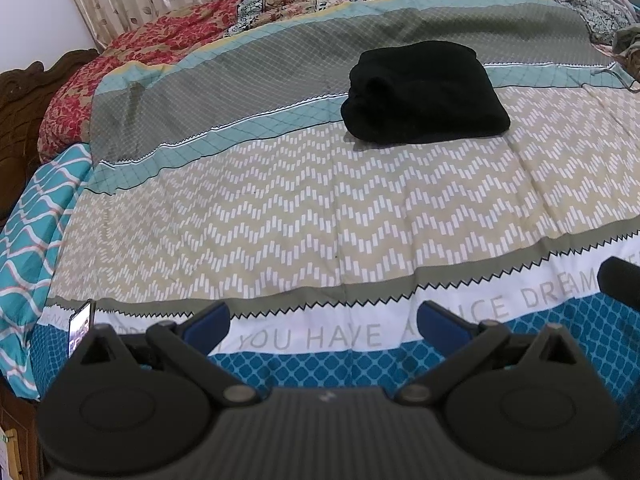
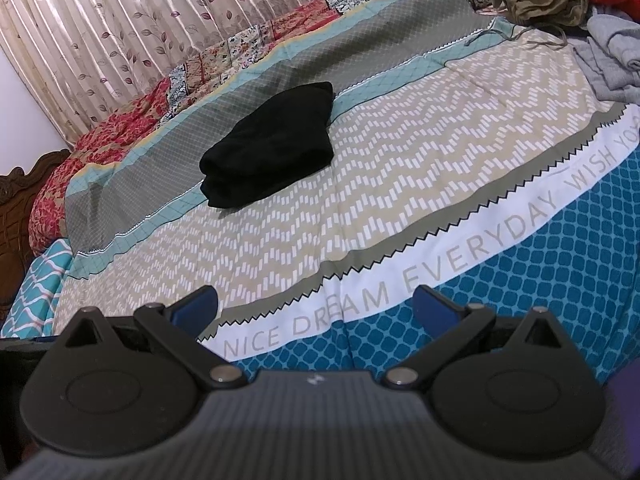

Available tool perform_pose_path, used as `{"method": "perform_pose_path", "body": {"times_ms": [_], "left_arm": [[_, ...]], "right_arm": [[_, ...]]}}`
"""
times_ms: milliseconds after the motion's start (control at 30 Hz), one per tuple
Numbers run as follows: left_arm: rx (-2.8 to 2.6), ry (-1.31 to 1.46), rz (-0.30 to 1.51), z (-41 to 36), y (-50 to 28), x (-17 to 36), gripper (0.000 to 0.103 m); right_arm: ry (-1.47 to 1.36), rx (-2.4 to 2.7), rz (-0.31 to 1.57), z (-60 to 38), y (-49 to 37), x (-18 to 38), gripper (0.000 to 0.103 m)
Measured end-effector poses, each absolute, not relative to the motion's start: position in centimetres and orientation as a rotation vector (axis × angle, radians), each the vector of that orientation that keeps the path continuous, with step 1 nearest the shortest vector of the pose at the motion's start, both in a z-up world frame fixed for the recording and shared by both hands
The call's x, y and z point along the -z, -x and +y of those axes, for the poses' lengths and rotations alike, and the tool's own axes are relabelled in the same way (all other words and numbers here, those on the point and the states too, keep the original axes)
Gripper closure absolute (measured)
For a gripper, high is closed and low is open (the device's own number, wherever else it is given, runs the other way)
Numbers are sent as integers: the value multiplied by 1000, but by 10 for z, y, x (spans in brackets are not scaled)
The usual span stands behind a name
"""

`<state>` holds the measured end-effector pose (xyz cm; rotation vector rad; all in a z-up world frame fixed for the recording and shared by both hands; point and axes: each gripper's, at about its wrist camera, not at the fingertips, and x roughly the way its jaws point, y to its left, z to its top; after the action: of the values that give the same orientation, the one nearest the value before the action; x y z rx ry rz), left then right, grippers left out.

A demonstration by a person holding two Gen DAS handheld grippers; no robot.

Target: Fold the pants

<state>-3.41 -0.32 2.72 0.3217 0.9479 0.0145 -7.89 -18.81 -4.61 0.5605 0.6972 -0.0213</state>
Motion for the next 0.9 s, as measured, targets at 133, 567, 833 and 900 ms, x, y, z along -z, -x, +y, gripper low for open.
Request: {"method": "perform_pose_path", "body": {"times_ms": [133, 567, 833, 900], "left_arm": [[-10, -330, 944, -5, 35, -27, 0], [7, -344, 938, -8, 37, -27, 0], [6, -345, 938, -9, 37, -26, 0], [5, -344, 937, -8, 37, -26, 0]], "right_arm": [[-564, 24, 696, -189, 79, 46, 0], [-564, 23, 697, -189, 79, 46, 0], [-564, 23, 697, -189, 79, 46, 0], [-564, 23, 696, -189, 79, 46, 0]]}}
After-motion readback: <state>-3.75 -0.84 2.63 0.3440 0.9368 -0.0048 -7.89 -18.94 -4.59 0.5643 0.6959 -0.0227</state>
